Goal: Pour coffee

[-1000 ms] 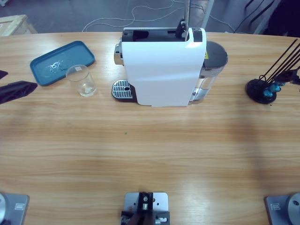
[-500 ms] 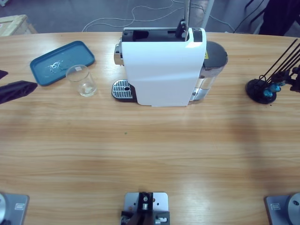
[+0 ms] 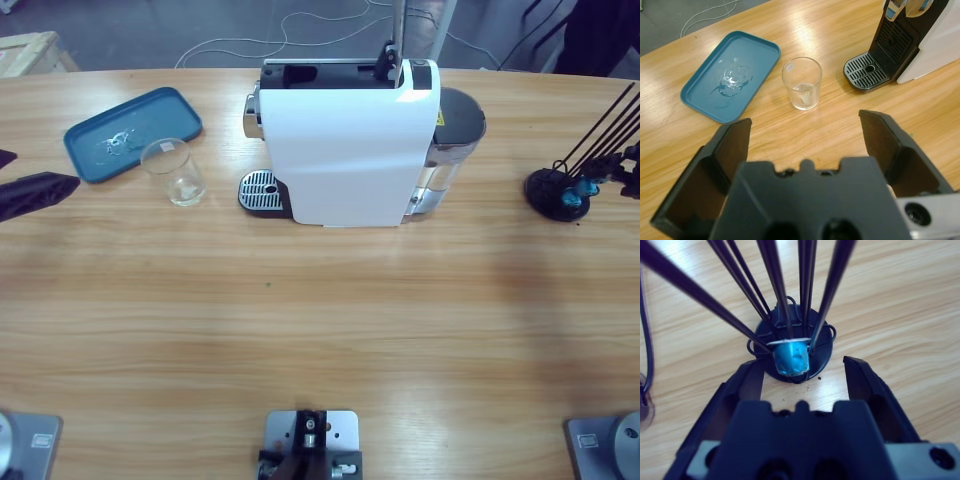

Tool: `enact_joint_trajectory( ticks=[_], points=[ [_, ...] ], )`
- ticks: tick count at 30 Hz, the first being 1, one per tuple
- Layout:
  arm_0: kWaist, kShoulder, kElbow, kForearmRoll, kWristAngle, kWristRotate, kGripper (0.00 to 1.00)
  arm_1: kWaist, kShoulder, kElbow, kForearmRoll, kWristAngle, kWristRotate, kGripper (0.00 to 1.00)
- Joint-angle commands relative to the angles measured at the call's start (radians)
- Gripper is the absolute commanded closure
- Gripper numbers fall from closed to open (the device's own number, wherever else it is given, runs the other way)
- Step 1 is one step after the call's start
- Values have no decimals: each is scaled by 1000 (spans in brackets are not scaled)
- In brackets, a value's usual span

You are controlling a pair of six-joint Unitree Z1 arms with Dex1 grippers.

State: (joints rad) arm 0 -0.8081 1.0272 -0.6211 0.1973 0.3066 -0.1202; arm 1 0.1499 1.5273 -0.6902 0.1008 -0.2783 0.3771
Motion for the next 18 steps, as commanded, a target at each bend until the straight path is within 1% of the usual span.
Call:
enact_joint_trajectory(
  ticks=[1, 3, 4, 5, 8, 9, 16, 18],
  points=[
    [-5, 16, 35, -15, 9, 8, 73, -10, 37, 31, -9, -9, 10, 453],
    [-5, 16, 35, -15, 9, 8, 73, -11, 38, 31, -9, -9, 10, 456],
    [-5, 16, 35, -15, 9, 8, 73, -10, 40, 31, -9, -10, 11, 485],
    [-5, 16, 35, -15, 9, 8, 73, -11, 40, 31, -9, -12, 11, 538],
    [-5, 17, 35, -15, 9, 8, 73, -10, 43, 31, -12, -15, 10, 553],
    [-5, 17, 35, -15, 9, 8, 73, -11, 44, 31, -14, -16, 10, 578],
    [-5, 19, 35, -15, 9, 8, 73, -11, 60, 35, -33, -14, 11, 587],
    [-5, 19, 35, -15, 9, 8, 73, -11, 62, 35, -34, -14, 10, 625]
  ],
)
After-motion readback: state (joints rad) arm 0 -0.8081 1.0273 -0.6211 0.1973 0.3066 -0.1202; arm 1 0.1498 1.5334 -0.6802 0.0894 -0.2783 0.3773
